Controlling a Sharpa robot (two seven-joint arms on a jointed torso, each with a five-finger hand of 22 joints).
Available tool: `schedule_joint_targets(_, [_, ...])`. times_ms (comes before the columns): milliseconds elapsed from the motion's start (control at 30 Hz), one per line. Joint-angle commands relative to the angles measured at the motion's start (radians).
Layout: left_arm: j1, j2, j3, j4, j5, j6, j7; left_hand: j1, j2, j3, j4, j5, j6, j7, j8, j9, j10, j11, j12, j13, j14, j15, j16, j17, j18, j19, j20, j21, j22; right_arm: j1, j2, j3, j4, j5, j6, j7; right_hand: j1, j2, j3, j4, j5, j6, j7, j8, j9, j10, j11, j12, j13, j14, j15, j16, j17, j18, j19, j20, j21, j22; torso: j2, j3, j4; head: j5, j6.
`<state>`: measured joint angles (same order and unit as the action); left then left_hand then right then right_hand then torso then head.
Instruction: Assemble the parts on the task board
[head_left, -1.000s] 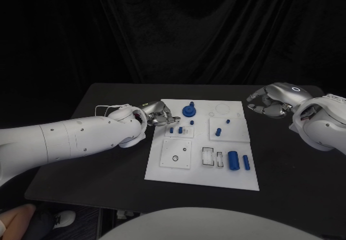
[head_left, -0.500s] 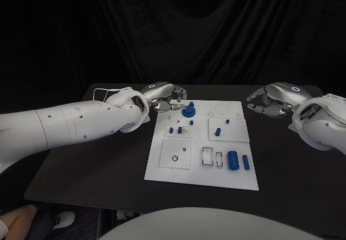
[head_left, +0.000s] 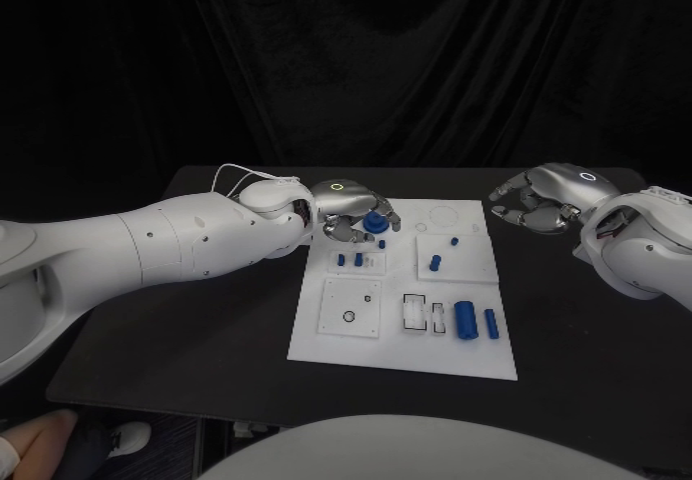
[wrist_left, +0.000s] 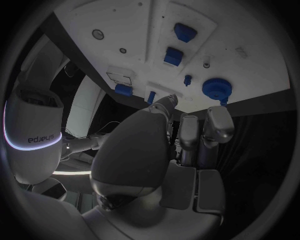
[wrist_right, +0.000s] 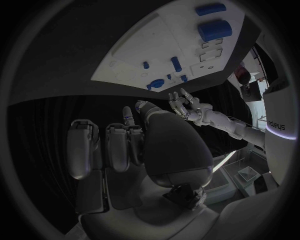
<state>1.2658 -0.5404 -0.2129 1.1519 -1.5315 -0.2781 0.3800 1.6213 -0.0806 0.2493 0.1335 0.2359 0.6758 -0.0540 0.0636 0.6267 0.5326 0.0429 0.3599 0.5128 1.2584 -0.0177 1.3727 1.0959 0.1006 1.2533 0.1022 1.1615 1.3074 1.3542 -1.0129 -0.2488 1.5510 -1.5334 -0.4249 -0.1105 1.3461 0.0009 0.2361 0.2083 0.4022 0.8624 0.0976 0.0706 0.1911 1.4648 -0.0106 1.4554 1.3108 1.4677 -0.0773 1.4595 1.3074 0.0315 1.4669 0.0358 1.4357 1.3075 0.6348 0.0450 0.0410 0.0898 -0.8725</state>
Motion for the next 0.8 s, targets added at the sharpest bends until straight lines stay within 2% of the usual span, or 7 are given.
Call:
schedule_joint_targets(33, [-0.005,0.014,0.001,-0.019,-0.082,0.009,0.031,-0.008,-0.011,0.001,-0.016,0.032,0.032,-0.012,0.003,-0.047,0.013,-0.009,-0.003,-0.029,0.017,-0.008,0.012,0.008,-0.005,0.016,-0.003,0.007,0.135,-0.002,0.000,0.001,0.004,-0.001,-0.021,0.004,0.002,-0.006,0.005,-0.001,0.004,0.001,-0.004,-0.004,-0.001,0.007,0.002,-0.003,0.108,0.069,0.004,0.005,0.090,0.001,0.047,0.003,0.006,0.221,0.002,-0.0035,0.0000,-0.002,0.000])
schedule_joint_targets(200, [-0.009,0.029,0.001,-0.039,-0.125,0.010,0.032,-0.025,-0.017,0.001,-0.024,0.052,0.069,-0.010,0.004,-0.082,0.030,-0.003,0.002,-0.050,0.032,-0.005,0.023,0.022,-0.006,0.025,-0.005,0.010,0.137,-0.002,-0.002,0.001,0.005,-0.001,-0.020,0.002,0.001,-0.006,0.005,-0.001,0.005,0.001,-0.004,-0.004,-0.001,0.006,0.002,-0.004,0.107,0.070,0.004,0.007,0.093,0.000,0.048,0.002,0.010,0.222,0.008,-0.0063,-0.0023,0.000,0.000])
schedule_joint_targets(267, [-0.010,0.032,0.001,-0.041,-0.139,0.011,0.030,-0.043,-0.022,-0.003,-0.021,0.055,0.081,-0.018,0.004,-0.095,0.039,-0.006,0.005,-0.056,0.030,-0.006,0.022,0.017,-0.005,0.024,-0.005,0.005,0.135,-0.002,-0.004,0.001,0.007,-0.001,-0.019,0.000,0.000,-0.006,0.005,-0.001,0.006,0.001,-0.004,-0.004,-0.001,0.006,0.002,-0.004,0.106,0.070,0.004,0.007,0.093,0.000,0.048,0.002,0.010,0.222,0.010,-0.0067,-0.0029,-0.001,0.000])
schedule_joint_targets(533, [-0.015,0.057,0.001,-0.065,-0.161,0.034,0.006,-0.065,-0.017,0.004,-0.018,0.061,0.111,-0.017,0.006,-0.118,0.062,0.003,0.013,-0.061,0.037,-0.003,0.026,0.021,-0.006,0.033,-0.005,0.008,0.137,-0.002,-0.005,0.001,0.007,-0.001,-0.018,-0.002,0.000,-0.007,0.005,0.000,0.006,0.001,-0.004,-0.004,-0.001,0.006,0.002,-0.004,0.107,0.070,0.004,0.008,0.095,-0.001,0.050,0.002,0.012,0.223,0.015,-0.0058,-0.0076,-0.001,0.000])
schedule_joint_targets(567, [-0.017,0.061,0.001,-0.070,-0.161,0.034,0.005,-0.068,-0.017,0.005,-0.018,0.060,0.115,-0.017,0.007,-0.120,0.065,0.005,0.015,-0.061,0.037,-0.001,0.026,0.021,-0.006,0.034,-0.005,0.008,0.138,-0.002,-0.004,0.001,0.007,-0.001,-0.018,-0.002,0.000,-0.007,0.005,0.000,0.006,0.001,-0.004,-0.004,-0.001,0.006,0.002,-0.004,0.107,0.070,0.004,0.008,0.095,-0.001,0.050,0.002,0.012,0.223,0.014,-0.0059,-0.0066,-0.003,0.000])
schedule_joint_targets(633, [-0.021,0.069,0.001,-0.078,-0.162,0.033,0.003,-0.077,-0.015,0.012,-0.017,0.056,0.139,-0.004,0.011,-0.129,0.088,0.010,0.024,-0.059,0.047,0.003,0.032,0.032,-0.008,0.043,-0.005,0.015,0.140,-0.002,-0.003,0.001,0.007,-0.001,-0.018,-0.002,0.000,-0.007,0.005,0.000,0.006,0.001,-0.004,-0.004,-0.001,0.006,0.002,-0.004,0.107,0.070,0.004,0.008,0.095,-0.001,0.050,0.002,0.012,0.223,0.012,-0.0062,-0.0044,-0.008,0.000])
schedule_joint_targets(800, [-0.028,0.083,0.001,-0.100,-0.164,0.027,0.000,-0.082,-0.017,0.032,-0.021,0.058,0.179,0.010,0.016,-0.139,0.124,0.006,0.036,-0.055,0.061,0.001,0.041,0.044,-0.010,0.052,-0.006,0.019,0.143,-0.002,-0.001,0.001,0.006,-0.001,-0.018,-0.002,0.000,-0.007,0.005,0.000,0.006,0.001,-0.004,-0.004,-0.001,0.006,0.002,-0.004,0.107,0.070,0.004,0.008,0.095,-0.001,0.050,0.002,0.012,0.223,0.012,-0.0062,-0.0072,-0.010,0.000])
